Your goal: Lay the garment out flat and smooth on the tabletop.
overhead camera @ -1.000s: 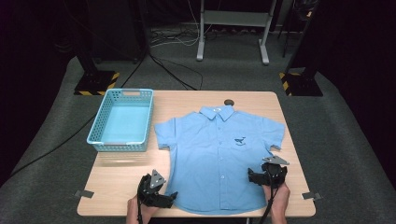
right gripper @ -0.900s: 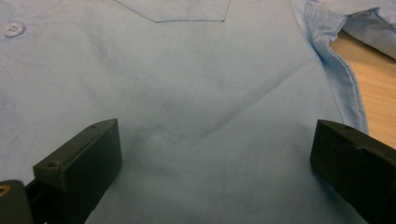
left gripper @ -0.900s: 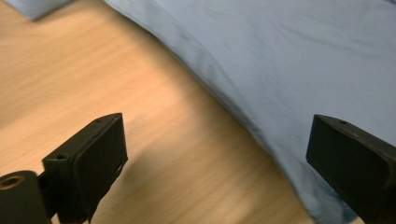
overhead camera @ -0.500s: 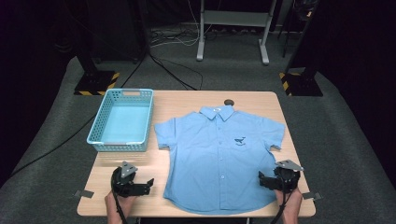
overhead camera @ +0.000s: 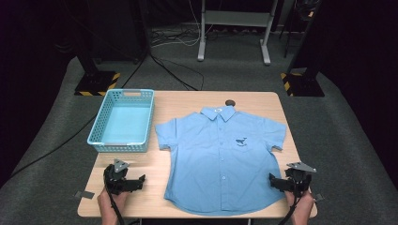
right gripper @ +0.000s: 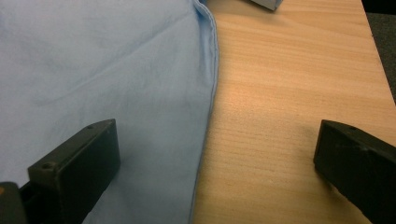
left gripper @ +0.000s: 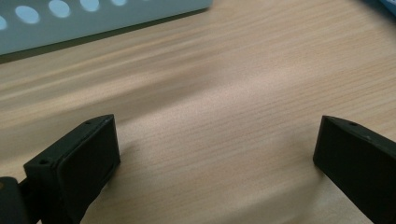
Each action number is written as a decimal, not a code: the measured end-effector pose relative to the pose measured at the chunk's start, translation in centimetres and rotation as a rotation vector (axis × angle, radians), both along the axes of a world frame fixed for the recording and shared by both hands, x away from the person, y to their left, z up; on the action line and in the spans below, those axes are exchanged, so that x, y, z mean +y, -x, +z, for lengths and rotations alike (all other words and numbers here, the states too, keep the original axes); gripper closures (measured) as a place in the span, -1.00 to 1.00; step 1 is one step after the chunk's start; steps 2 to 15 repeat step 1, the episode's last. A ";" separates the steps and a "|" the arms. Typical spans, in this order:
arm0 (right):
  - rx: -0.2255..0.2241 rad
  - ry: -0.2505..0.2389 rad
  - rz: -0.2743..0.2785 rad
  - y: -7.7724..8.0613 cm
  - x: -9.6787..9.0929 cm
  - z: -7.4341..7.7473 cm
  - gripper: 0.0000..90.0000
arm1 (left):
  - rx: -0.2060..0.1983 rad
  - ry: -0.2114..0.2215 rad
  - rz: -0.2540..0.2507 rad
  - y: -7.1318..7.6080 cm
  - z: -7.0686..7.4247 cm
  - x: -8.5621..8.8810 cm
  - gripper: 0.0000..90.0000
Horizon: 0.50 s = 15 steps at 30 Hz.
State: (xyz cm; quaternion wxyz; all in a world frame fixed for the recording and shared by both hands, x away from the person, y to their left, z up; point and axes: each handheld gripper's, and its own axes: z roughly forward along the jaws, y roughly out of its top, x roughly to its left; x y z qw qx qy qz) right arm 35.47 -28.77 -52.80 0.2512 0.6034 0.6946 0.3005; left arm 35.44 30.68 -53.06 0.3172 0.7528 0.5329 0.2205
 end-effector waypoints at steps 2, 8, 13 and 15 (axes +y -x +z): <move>-0.001 -0.004 -0.003 0.0 -0.1 0.0 -1.00 | 0.000 0.001 -0.007 -0.1 0.0 0.1 -1.00; -0.001 -0.004 -0.003 0.0 -0.1 0.0 -1.00 | 0.000 0.001 -0.007 -0.1 0.0 0.1 -1.00; -0.001 -0.004 -0.003 0.0 -0.1 0.0 -1.00 | 0.000 0.001 -0.007 -0.1 0.0 0.1 -1.00; -0.001 -0.004 -0.003 0.0 -0.1 0.0 -1.00 | 0.000 0.001 -0.007 -0.1 0.0 0.1 -1.00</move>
